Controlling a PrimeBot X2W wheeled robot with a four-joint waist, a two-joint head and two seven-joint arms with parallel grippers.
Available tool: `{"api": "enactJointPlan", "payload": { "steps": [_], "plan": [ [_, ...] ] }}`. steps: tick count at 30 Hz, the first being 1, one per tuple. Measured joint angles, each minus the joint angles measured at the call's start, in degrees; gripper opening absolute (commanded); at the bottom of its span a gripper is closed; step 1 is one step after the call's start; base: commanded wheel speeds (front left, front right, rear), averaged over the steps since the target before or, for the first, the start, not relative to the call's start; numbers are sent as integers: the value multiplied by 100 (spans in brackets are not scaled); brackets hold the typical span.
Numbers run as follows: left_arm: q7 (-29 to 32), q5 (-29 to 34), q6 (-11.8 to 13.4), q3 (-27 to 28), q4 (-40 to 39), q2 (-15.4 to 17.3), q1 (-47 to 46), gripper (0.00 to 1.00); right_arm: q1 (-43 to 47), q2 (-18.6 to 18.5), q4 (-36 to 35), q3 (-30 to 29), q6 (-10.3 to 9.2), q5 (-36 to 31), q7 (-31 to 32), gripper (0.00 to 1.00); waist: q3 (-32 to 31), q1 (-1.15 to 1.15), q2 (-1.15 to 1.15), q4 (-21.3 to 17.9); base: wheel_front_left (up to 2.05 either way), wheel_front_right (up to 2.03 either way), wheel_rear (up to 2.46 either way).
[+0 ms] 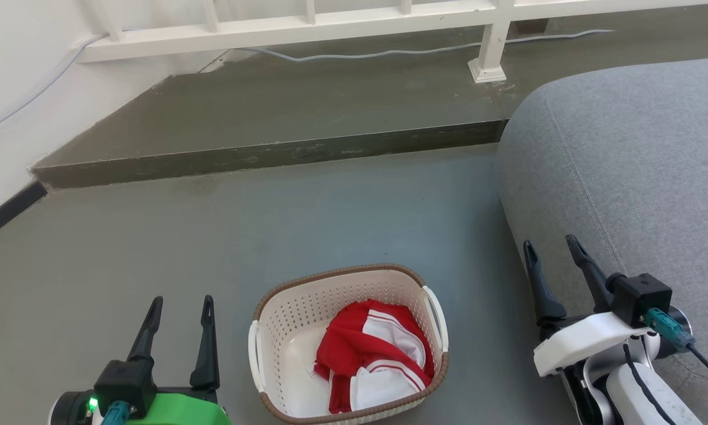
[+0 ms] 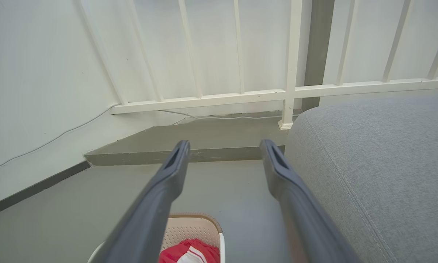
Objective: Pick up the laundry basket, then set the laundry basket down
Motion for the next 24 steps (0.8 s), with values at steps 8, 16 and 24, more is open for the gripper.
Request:
{"api": "enactJointPlan", "payload": {
  "steps": [8, 16, 24],
  "plan": [
    [102, 59, 0, 32, -81, -110, 94, 0, 24, -3, -45, -11, -8, 1, 2, 0, 5, 0, 0, 17, 0, 0, 0],
    [101, -60, -11, -36, 143, -169, 143, 0, 244, 121, 166, 25, 16, 127, 12, 0, 8, 0, 0, 27, 0, 0, 0],
    [101, -619, -105, -85, 38, -189, 265, 0, 251, 178, 97, -56, 113, 661, 45, 0, -8, 0, 0, 85, 0, 0, 0]
  ]
}}
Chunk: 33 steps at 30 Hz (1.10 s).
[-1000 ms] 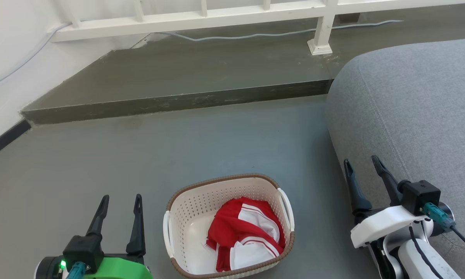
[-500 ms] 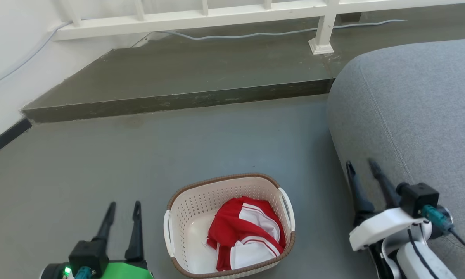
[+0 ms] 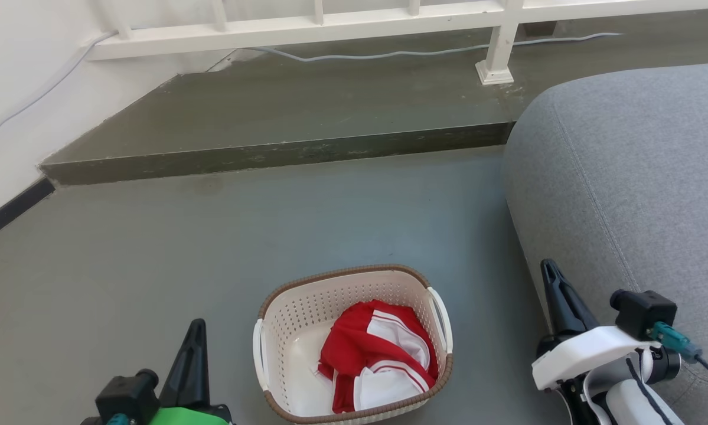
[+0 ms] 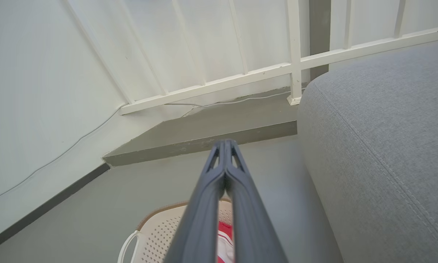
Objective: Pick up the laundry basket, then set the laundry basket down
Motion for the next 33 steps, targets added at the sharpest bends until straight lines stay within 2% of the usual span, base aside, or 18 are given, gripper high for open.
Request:
{"api": "enactJointPlan", "payload": {
  "steps": [14, 33],
  "plan": [
    [205, -1269, -59, 310, 42, -68, -12, 0, -1, 70, -22, -374, 124, 1187, 289, 0, -23, 0, 0, 75, 0, 0, 0],
    [549, -3000, -354, 638, 331, 10, -208, 0, -28, 151, 14, -873, 352, 2764, 694, 0, -63, 0, 0, 190, 0, 0, 0]
  ]
}}
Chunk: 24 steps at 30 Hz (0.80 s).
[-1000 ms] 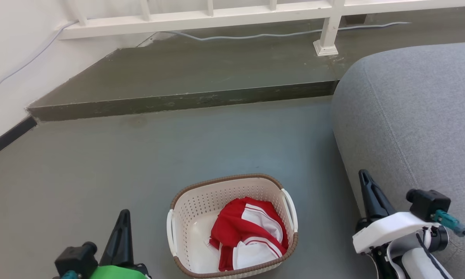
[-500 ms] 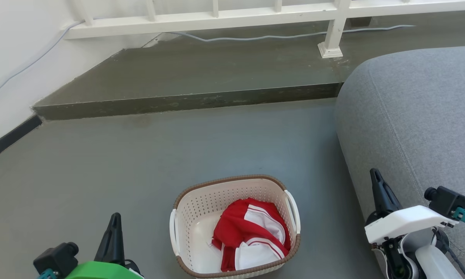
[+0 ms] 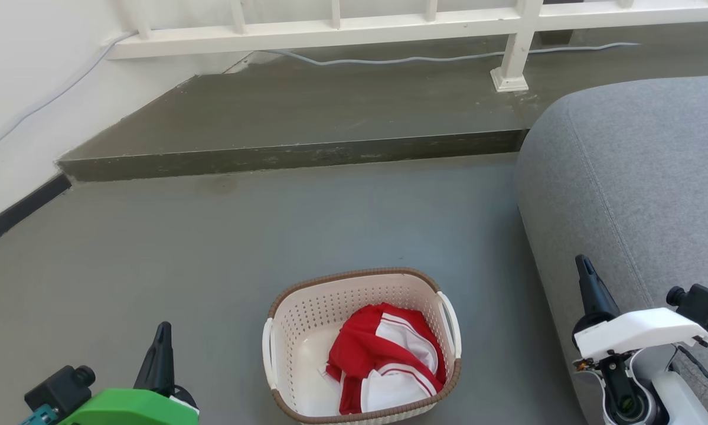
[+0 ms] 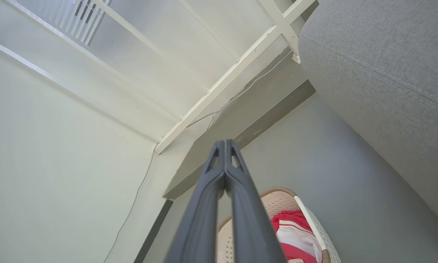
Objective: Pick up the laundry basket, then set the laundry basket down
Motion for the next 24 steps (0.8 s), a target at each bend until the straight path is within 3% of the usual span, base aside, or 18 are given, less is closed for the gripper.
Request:
{"api": "enactJointPlan", "payload": {
  "steps": [24],
  "plan": [
    [355, -1900, -339, 300, 393, 19, -361, 0, -122, 62, 144, -543, 302, 1785, 415, 0, -51, 0, 0, 132, 0, 0, 0]
  ]
}}
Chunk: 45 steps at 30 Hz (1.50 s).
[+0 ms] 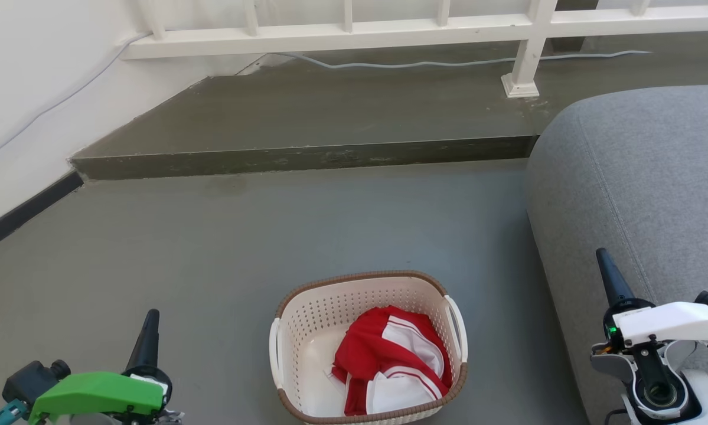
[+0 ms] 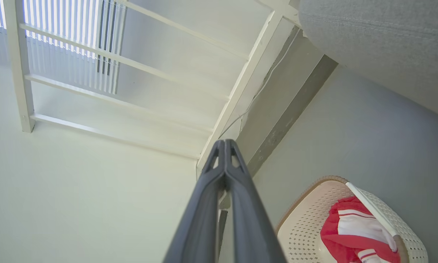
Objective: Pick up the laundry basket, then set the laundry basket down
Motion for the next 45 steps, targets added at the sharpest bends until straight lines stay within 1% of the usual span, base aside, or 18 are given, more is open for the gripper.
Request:
{"api": "enactJointPlan", "payload": {
  "steps": [2, 3, 13, 31, 45],
  "plan": [
    [36, -164, -20, 47, 35, 1, -32, 0, 0, 7, 18, -37, 11, 160, 45, 0, -4, 0, 0, 11, 0, 0, 0],
    [47, -254, -21, 66, 65, 2, -49, 0, -1, 13, 25, -55, 48, 240, 49, 0, -6, 0, 0, 17, 0, 0, 0],
    [165, -1038, -215, 176, 250, 8, -159, 0, -58, 87, 94, -276, 162, 976, 210, 0, -28, 0, 0, 72, 0, 0, 0],
    [410, -2461, -483, 452, 556, 10, -448, 0, -159, 160, 208, -688, 405, 2306, 519, 0, -67, 0, 0, 170, 0, 0, 0],
    [450, -2530, -524, 466, 677, 11, -497, 0, -227, 163, 258, -727, 449, 2380, 546, 0, -72, 0, 0, 174, 0, 0, 0]
  ]
}}
